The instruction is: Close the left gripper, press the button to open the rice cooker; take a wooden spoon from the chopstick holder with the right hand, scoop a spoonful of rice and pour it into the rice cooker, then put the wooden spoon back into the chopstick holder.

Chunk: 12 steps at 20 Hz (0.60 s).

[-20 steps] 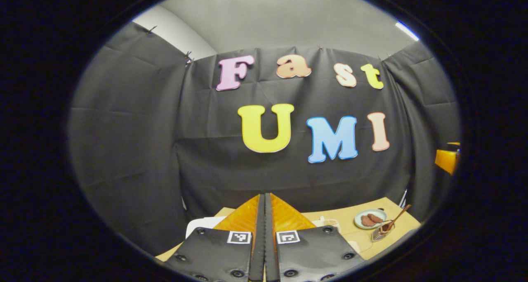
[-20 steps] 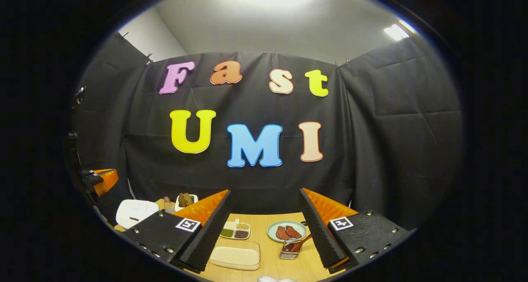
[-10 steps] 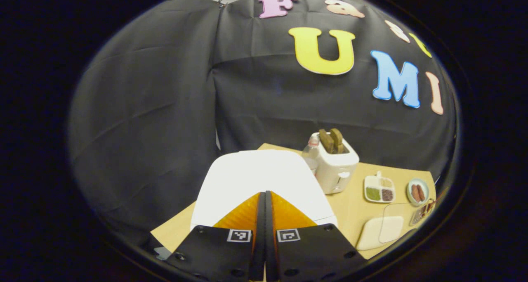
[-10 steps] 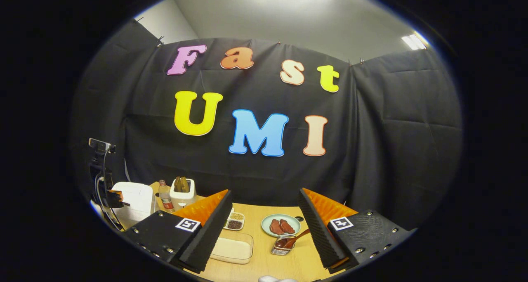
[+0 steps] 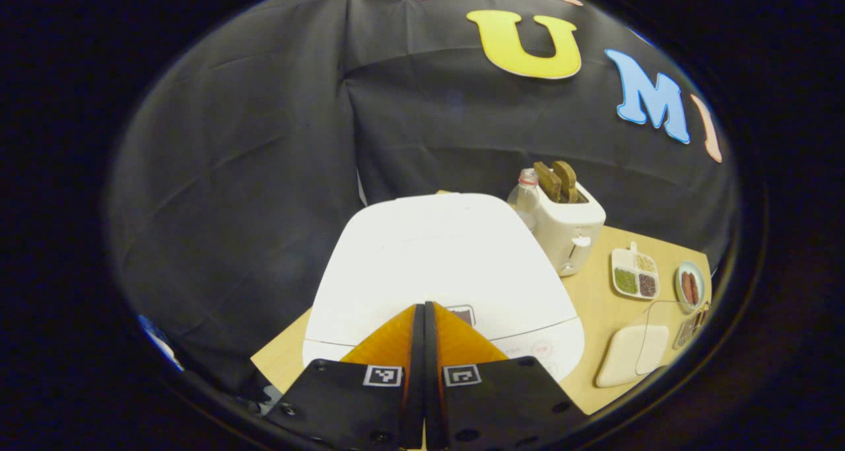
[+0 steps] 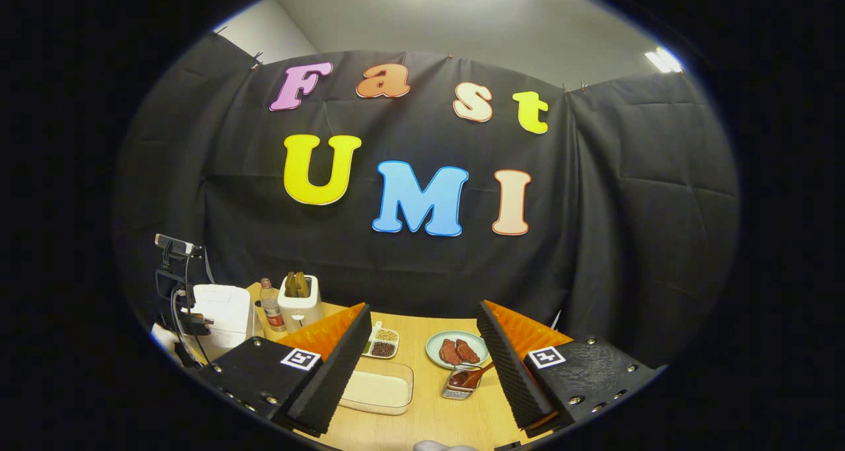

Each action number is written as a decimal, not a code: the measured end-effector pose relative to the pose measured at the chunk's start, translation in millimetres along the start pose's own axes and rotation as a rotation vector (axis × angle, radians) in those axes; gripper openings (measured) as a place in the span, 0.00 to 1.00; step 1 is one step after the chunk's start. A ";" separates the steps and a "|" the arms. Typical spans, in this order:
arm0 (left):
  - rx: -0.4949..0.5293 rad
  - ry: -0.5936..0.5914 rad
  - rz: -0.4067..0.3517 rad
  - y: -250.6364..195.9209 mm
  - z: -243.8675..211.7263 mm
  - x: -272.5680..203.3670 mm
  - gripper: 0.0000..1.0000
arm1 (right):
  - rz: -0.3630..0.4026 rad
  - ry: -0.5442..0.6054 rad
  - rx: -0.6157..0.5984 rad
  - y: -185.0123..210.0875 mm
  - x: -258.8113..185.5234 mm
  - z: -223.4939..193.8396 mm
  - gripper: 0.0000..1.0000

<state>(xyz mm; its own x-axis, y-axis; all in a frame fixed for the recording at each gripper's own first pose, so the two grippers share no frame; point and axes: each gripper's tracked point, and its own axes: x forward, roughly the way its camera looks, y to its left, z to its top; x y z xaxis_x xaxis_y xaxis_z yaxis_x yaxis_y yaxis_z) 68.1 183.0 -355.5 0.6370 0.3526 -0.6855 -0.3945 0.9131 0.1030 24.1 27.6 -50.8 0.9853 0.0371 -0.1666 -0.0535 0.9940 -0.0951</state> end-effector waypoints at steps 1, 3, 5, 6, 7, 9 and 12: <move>-0.012 0.032 -0.010 -1.2 -2.4 1.6 0.09 | 0.004 -0.002 0.002 1.0 0.3 0.0 0.98; -0.020 0.062 -0.032 -1.6 -4.1 1.9 0.09 | 0.015 0.001 0.008 5.0 1.6 -1.4 0.98; 0.004 0.040 -0.038 -0.8 -1.0 1.9 0.09 | 0.019 0.000 0.013 6.4 2.6 -3.3 0.98; 0.014 0.017 -0.029 -0.4 2.9 0.2 0.09 | 0.018 -0.003 0.015 6.0 2.9 -3.7 0.98; 0.024 -0.025 -0.015 2.1 11.5 -5.4 0.09 | 0.016 -0.012 0.018 5.3 2.8 -2.3 0.98; 0.052 -0.225 0.017 9.6 62.2 -29.0 0.10 | 0.012 -0.044 0.022 3.8 1.5 3.9 0.98; -0.012 -0.583 0.001 13.9 155.7 -109.1 0.10 | 0.003 -0.095 0.035 -0.1 -1.5 12.7 0.98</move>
<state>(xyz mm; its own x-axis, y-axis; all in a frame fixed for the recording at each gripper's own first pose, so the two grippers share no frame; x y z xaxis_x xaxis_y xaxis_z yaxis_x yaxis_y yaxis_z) 96.2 189.1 -167.1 0.8948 0.4108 -0.1751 -0.4003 0.9117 0.0929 24.7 28.7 -38.2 0.9962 0.0478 -0.0724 -0.0523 0.9968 -0.0607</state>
